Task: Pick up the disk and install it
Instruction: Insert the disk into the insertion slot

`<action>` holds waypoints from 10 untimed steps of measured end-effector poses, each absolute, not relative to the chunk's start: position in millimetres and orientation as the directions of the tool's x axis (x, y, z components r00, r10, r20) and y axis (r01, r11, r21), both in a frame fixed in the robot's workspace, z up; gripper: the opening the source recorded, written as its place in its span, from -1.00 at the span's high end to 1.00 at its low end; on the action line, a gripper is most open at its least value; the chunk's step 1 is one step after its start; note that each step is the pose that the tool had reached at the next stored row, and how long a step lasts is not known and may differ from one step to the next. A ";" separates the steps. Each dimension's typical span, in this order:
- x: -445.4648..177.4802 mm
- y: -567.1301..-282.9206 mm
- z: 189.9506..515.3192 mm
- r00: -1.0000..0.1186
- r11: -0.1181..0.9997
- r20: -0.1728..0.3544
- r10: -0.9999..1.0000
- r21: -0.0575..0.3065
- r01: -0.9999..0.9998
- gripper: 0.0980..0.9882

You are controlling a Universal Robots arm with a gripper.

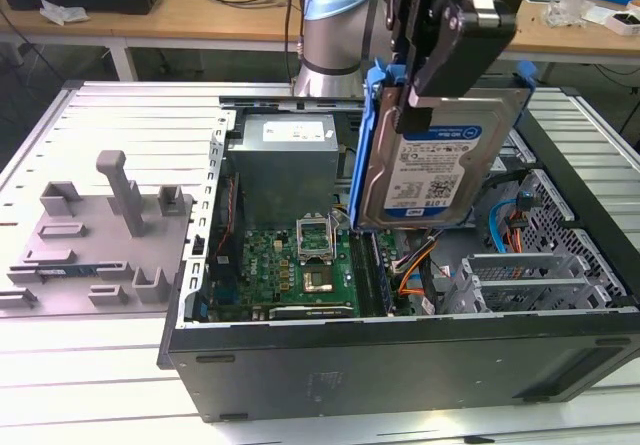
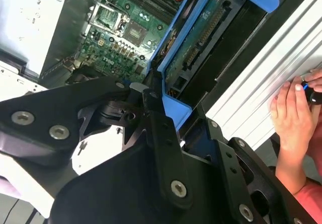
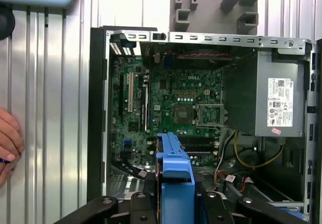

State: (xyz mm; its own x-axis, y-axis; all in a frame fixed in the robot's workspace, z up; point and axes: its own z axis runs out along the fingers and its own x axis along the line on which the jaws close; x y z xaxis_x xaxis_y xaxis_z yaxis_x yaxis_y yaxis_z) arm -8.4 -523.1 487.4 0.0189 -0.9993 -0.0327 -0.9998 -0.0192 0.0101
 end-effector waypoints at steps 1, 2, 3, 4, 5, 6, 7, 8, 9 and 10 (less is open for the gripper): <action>-6.7 -523.8 487.1 0.019 -0.019 -0.033 -0.999 0.010 -1.000 0.39; -4.8 -524.5 486.8 0.018 -0.019 -0.033 -0.999 0.010 -1.000 0.39; -3.0 -525.2 486.6 0.018 -0.019 -0.033 -0.999 0.010 -1.000 0.39; -1.2 -525.8 486.4 0.018 -0.019 -0.033 -0.999 0.010 -1.000 0.39; 1.4 -526.8 486.1 0.018 -0.018 -0.033 -0.999 0.010 -1.000 0.39; 3.0 -527.5 485.9 0.018 -0.018 -0.033 -0.999 0.010 -1.000 0.39; 5.7 -528.7 485.5 0.018 -0.018 -0.033 -0.999 0.010 -1.000 0.39; 8.0 -529.8 485.0 0.018 -0.018 -0.034 -0.999 0.010 -1.000 0.39; 9.8 -530.6 484.7 0.017 -0.018 -0.034 -0.999 0.010 -1.000 0.39; 13.4 -532.3 484.1 0.017 -0.017 -0.034 -0.999 0.010 -1.000 0.39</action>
